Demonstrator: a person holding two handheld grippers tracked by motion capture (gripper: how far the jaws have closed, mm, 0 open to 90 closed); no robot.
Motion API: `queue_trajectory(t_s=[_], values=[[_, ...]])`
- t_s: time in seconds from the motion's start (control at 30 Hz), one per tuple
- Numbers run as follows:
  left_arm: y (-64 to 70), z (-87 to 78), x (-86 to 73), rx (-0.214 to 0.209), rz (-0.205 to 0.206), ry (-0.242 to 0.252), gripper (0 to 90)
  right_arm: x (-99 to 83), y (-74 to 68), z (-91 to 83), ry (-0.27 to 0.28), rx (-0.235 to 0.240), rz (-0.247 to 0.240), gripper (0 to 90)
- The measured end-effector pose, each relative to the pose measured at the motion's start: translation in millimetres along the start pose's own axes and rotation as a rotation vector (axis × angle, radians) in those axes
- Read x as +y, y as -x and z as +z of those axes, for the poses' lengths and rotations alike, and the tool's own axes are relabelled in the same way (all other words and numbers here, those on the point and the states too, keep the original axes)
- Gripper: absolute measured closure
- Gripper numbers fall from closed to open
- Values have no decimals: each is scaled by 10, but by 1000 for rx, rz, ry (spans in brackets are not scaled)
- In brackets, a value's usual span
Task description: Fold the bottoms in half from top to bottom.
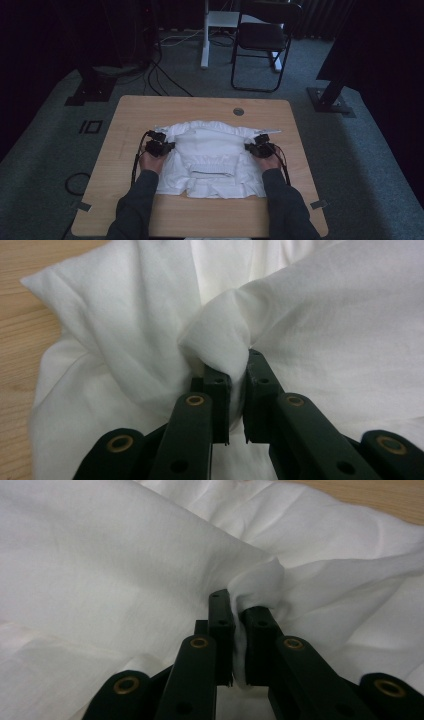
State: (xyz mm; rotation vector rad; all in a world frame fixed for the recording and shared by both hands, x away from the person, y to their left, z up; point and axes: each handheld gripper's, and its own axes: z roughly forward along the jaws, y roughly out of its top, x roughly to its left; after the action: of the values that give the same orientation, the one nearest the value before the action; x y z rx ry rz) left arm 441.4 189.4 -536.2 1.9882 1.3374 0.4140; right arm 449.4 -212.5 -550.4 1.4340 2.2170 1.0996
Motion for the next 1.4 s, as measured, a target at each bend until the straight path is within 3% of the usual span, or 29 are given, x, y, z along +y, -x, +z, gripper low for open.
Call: queue_trajectory(t_s=[0.1, 0.17, 0.27, 0.37, 0.47, 0.53, 0.6, 0.67, 0.8, 0.87, 0.93, 1.0, 1.07, 1.13, 1.2, 1.4], values=[[-26, -169, 58, -36, -23, 59, 845, 41, 12, -125, 46, 8, -4, 852], [-51, -343, 139, -70, -28, 111, 847, 99, 26, -279, 111, 19, 1, 853], [-35, -619, 258, -116, -12, 192, 848, 213, 24, -503, 187, 30, -18, 856], [-11, -914, 368, -140, 21, 260, 849, 338, -41, -732, 255, 16, -74, 857], [-14, -1118, 400, -191, 17, 321, 851, 404, -50, -954, 363, 25, -60, 857], [20, -1200, 369, -193, 25, 332, 850, 413, -88, -1068, 399, 30, -71, 857], [32, -1220, 316, -195, 29, 326, 849, 369, -164, -1119, 373, 12, -120, 857], [25, -1207, 196, -230, 6, 308, 845, 298, -189, -1125, 350, 17, -133, 855], [75, -1193, -69, -281, -5, 282, 833, -3, -208, -1139, 320, 48, -114, 852], [106, -1200, -154, -289, 10, 265, 767, -154, -235, -1123, 283, 44, -116, 842], [122, -1238, -172, -272, 25, 271, 679, -275, -242, -1103, 250, 57, -110, 755], [108, -1289, -134, -268, 13, 293, 617, -326, -232, -1143, 273, 50, -101, 570], [118, -1311, -70, -256, 16, 302, 611, -292, -232, -1217, 310, 23, -83, 486], [181, -1301, 29, -225, 29, 297, 623, -205, -258, -1262, 326, 23, -92, 477], [268, -1249, 109, -225, 55, 285, 638, -107, -327, -1247, 321, 8, -113, 475], [514, -809, 192, -214, 95, 158, 683, 101, -568, -902, 242, 4, -178, 537]])
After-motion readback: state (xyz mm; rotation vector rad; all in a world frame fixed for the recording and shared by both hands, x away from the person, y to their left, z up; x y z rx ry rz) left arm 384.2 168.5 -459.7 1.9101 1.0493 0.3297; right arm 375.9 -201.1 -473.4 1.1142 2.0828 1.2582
